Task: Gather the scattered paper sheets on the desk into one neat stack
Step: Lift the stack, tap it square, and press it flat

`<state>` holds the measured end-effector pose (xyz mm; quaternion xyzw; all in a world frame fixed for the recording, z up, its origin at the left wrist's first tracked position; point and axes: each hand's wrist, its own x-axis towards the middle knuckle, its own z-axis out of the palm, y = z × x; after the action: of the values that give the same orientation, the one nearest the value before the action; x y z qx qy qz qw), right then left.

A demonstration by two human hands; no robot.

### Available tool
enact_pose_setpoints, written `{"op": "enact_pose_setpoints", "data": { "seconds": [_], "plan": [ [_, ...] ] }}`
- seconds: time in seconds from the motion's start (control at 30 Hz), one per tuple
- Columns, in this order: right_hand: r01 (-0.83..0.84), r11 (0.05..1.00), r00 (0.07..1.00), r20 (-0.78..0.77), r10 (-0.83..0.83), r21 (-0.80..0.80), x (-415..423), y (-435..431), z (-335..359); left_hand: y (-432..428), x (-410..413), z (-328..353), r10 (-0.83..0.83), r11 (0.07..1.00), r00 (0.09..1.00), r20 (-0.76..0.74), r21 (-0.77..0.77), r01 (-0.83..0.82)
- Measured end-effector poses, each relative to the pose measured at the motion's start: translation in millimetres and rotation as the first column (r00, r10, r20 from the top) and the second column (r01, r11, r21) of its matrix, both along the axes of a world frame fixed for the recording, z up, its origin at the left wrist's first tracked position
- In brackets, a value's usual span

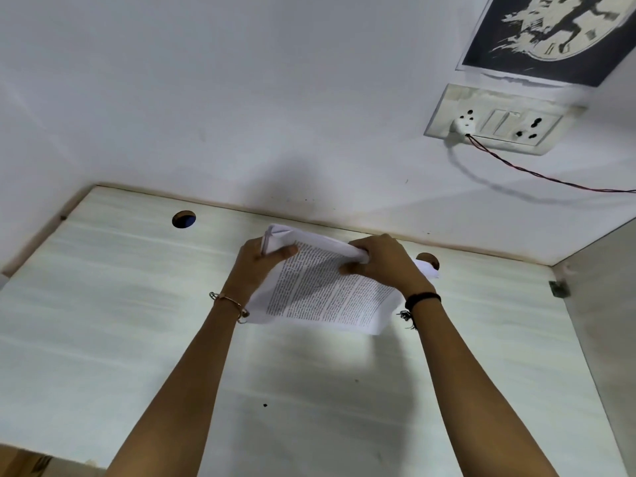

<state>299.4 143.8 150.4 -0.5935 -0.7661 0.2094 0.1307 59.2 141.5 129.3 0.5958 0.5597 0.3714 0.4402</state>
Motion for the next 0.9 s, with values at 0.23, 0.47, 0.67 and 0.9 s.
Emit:
{"op": "enact_pose_setpoints", "data": {
  "seconds": [0.23, 0.47, 0.67, 0.9],
  "plan": [
    [0.279, 0.943, 0.903, -0.286, -0.321, -0.178, 55, -18, -23, -10, -14, -12, 0.068, 0.998, 0.994, 0.086, -0.004, -0.068],
    [0.146, 0.903, 0.599, -0.690, -0.406, -0.404, 50, -52, -58, -18, -16, -34, 0.192, 0.980, 0.933, 0.303, -0.112, -0.166],
    [0.448, 0.784, 0.419, -0.674, -0.608, -0.429, 31, -47, -80, -27, -6, -47, 0.262, 0.964, 0.852, 0.454, -0.170, -0.206],
    [0.405, 0.761, 0.367, -0.672, -0.643, -0.507, 28, -71, -101, -41, -10, -73, 0.215, 0.967, 0.926, 0.309, -0.201, -0.157]
  ]
}}
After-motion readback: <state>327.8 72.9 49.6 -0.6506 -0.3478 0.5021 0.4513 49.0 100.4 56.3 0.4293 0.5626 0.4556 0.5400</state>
